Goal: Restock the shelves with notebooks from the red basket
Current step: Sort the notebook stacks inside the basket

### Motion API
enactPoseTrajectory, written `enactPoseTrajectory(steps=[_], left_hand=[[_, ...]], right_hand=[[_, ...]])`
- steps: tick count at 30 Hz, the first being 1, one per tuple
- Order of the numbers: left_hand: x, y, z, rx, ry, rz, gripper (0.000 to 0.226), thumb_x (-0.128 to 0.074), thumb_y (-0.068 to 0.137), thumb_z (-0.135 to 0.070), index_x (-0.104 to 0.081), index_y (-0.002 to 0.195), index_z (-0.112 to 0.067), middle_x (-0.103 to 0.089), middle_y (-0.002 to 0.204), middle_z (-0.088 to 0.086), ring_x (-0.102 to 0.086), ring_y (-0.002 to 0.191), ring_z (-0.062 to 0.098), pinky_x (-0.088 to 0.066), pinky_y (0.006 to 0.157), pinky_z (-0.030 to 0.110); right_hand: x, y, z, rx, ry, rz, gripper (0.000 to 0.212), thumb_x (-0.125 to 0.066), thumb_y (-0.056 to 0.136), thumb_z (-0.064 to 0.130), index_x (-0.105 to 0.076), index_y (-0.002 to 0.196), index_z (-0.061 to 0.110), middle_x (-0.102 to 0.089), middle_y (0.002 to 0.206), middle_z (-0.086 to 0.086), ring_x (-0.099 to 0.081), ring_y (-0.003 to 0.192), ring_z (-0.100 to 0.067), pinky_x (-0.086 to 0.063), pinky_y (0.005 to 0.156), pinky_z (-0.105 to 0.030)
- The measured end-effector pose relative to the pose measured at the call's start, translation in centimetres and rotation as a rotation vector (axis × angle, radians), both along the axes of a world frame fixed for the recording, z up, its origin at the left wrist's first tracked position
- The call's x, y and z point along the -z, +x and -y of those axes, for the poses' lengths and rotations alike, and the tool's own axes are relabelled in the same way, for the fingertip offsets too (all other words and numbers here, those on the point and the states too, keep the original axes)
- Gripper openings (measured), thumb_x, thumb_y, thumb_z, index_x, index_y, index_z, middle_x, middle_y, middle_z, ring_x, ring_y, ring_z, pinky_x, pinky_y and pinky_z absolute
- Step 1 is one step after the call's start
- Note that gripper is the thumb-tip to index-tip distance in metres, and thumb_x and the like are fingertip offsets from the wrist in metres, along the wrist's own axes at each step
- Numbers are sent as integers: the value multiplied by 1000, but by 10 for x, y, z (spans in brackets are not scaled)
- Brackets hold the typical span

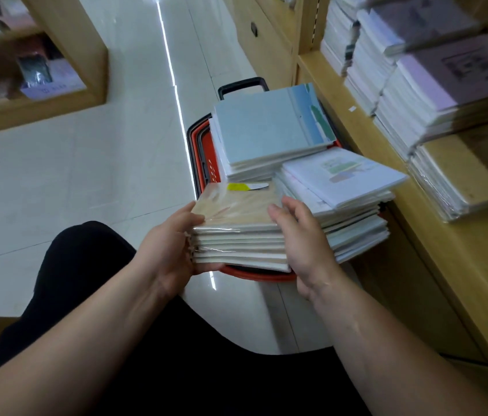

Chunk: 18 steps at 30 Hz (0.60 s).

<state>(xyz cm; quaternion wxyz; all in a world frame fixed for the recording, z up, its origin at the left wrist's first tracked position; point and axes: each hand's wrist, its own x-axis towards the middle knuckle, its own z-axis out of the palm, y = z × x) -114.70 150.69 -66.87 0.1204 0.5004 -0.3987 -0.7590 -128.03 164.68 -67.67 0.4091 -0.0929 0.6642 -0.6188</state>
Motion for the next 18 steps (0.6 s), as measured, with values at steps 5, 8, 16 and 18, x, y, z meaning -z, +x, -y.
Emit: enactPoseTrajectory(steps=[5,8,16,18], left_hand=[[-19,7,-4,26,-112,-46,41,-50,94,-10,-77,93,-41,-79,90,-4,-69,74,26,-59,62,41],[-35,12,-1,-7,-152,-109,45,-51,94,-9,-68,126,-37,-76,113,0,-73,89,30,-59,66,47],[-79,-20,10,118,-416,-294,62,-58,84,-14,-56,140,-40,-69,130,1,-66,105,36,-51,88,59],[-82,-44,15,191,-453,-327,63,-57,85,-14,-55,142,-38,-69,131,4,-65,100,32,-50,84,51]], right_hand=[[-5,6,3,-91,-87,94,32,-47,102,8,-61,93,35,-76,81,20,-73,81,-4,-60,69,-24],[-15,7,4,-83,-170,-26,35,-47,102,8,-65,113,36,-76,102,18,-72,101,-6,-58,84,-26],[-48,-21,6,24,-369,-219,73,-60,83,43,-35,152,44,-49,151,19,-47,139,-6,-39,117,-44],[-52,-37,3,75,-392,-214,79,-62,82,39,-32,155,39,-51,150,17,-50,137,-5,-41,116,-43]])
